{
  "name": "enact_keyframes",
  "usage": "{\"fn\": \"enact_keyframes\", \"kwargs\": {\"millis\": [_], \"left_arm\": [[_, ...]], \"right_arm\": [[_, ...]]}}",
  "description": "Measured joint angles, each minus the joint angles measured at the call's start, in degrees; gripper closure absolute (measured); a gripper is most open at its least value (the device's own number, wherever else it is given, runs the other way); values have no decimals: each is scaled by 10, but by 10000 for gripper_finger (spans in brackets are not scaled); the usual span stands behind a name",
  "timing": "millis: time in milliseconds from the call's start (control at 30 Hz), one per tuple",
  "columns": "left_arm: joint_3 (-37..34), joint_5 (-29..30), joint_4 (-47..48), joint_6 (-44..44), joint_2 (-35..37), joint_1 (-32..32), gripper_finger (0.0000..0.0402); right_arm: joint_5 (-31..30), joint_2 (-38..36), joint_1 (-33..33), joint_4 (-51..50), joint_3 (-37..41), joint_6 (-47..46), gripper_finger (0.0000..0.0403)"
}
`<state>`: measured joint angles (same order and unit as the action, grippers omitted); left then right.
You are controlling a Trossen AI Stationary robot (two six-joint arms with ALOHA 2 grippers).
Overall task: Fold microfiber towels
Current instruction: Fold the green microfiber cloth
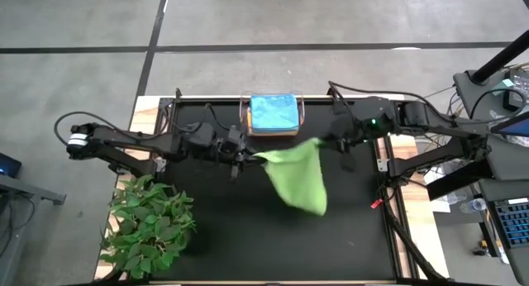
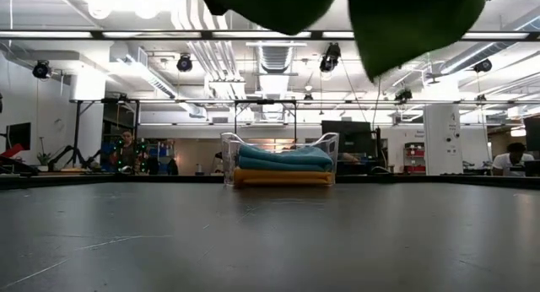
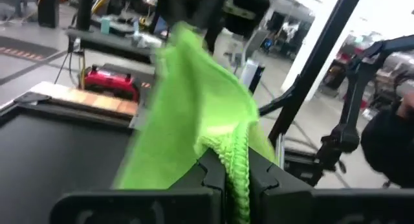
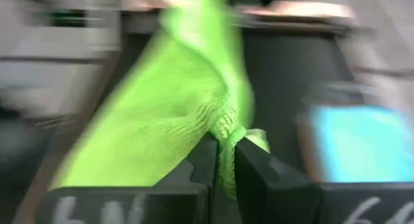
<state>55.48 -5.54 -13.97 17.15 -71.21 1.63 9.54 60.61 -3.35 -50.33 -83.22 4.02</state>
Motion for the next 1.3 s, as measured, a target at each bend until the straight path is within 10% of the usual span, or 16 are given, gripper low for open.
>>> {"fn": "enact_keyframes", "kwargs": {"millis": [67,800,1300], "left_arm": [[-2,1,31,2,1,-6,402],[-16,16,140,50,-23,-3,402],[-11,57,144,78,-33,11,402]], "right_arm": [[-91,3,1,-11,2,1,367],[-31,40,5,27,85,-13,164],[-24,116,91,705,463,-155,155]]}}
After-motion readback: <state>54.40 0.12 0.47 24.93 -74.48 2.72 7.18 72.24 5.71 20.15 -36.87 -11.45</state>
